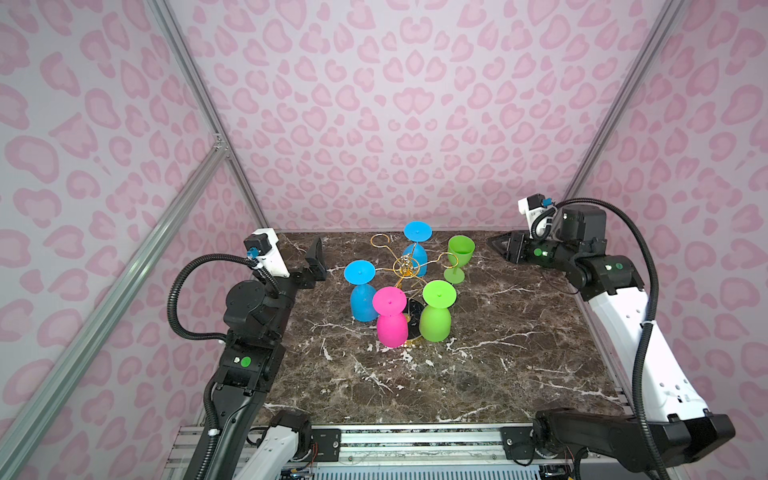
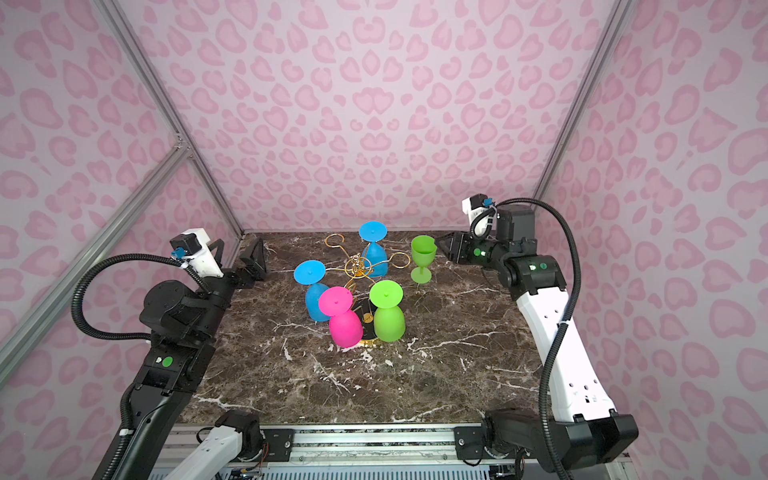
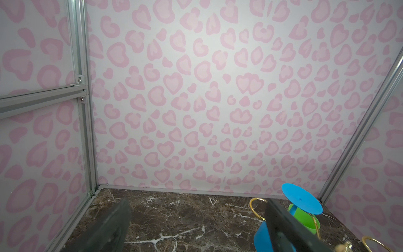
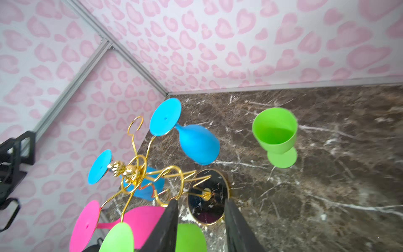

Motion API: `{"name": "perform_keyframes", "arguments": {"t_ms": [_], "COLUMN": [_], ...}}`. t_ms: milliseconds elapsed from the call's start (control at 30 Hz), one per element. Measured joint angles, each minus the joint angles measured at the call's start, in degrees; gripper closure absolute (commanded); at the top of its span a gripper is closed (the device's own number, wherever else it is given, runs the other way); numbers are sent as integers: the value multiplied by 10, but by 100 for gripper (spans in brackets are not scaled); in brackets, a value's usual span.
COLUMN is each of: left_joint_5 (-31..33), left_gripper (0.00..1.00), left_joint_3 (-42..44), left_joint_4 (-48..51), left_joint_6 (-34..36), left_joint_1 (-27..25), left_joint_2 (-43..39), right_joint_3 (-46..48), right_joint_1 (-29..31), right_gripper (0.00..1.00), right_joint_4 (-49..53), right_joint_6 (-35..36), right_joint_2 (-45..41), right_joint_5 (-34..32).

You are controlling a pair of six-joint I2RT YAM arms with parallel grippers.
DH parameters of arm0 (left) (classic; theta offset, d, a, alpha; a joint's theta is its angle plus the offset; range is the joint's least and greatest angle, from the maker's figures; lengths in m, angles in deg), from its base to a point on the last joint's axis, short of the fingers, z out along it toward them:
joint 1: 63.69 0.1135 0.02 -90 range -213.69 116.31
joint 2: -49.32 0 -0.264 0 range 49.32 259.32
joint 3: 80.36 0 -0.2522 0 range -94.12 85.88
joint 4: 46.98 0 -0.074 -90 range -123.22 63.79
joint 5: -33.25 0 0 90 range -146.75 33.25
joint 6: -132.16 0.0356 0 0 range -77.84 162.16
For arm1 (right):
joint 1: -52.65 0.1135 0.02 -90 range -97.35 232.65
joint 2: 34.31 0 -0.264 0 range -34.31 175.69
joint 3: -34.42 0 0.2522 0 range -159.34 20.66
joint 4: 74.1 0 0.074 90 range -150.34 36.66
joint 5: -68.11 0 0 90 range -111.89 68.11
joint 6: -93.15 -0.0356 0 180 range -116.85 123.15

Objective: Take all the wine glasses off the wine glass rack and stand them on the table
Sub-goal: 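Reach the right gripper to the lime-green glass base on the rack and grasp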

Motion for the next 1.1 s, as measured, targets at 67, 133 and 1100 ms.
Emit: {"name": "perform_keyframes", "arguments": {"t_ms": [67,133,1100], "left_joint_5": [1,2,4], "left_gripper": [3,3,3], "left_joint_3": [4,7,11], "left_joint_4": [0,0,-3], "left_joint_6": [-1,-4,-15], "left_joint_1": [0,0,0], "left_joint_2": [-2,-4,-11], "right_joint_3": [54,100,251], "right_joint_1": [19,39,126], "right_gripper": [60,59,65], "right_joint_4": [-21,-52,-241], "right_joint_6": [-32,-64,-296], "right_joint_2": [-26,-45,-97], "right_joint_5": [23,43,115]}}
